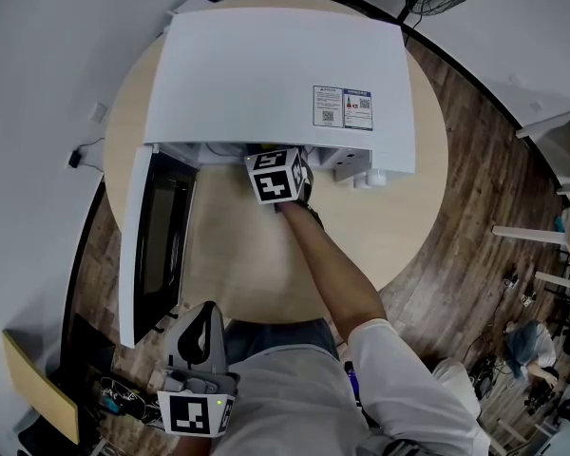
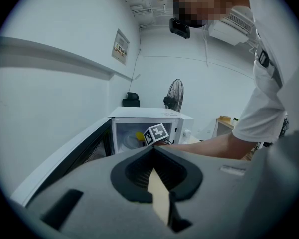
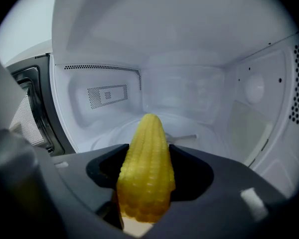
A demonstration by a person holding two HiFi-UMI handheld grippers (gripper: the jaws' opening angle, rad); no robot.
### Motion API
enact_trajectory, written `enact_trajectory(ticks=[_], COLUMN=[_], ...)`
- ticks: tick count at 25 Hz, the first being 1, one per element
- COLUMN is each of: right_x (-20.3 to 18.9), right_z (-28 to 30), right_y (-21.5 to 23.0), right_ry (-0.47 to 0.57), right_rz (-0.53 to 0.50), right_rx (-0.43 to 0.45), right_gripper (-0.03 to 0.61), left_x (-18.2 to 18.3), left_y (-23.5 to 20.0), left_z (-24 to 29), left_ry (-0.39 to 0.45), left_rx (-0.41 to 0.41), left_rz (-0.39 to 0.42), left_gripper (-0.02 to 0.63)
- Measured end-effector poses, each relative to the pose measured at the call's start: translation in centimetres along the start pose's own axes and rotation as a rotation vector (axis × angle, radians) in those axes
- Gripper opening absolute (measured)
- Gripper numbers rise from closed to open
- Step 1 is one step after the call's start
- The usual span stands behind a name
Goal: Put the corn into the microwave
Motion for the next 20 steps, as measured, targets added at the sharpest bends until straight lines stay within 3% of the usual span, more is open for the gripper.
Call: enact_trajectory(ticks=[10, 14, 20], right_x=[-0.1, -0.1, -0.4], right_z=[-0.1, -0.6, -1.8], right_y=[0.1, 0.0, -0.4], right_ry=[0.002, 0.022, 0.046], right_rz=[-0.04, -0.019, -0.018], right_rx=[-0.012, 0.003, 0.01], right_gripper=[0.265, 0.306, 0.31], left_x=[0.0, -0.1, -0.2], left_y=[0.1, 0.2, 0.4], left_z=[-0.4, -0.6, -0.7], left_ry=[0.001, 0.004, 0.005], left_rx=[-0.018, -0.02, -0.029], left_rz=[0.013, 0.013, 0.014], left_gripper=[-0.005, -0.005, -0.005])
Point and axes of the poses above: the fingertips, and each gripper's own axes: z forward along the fingers, y to its right, x out of its top, the point moved 5 cm from there along -z, backward along the fingers, and after that the axes turned 11 degrees about y, right-handed, at the moved point
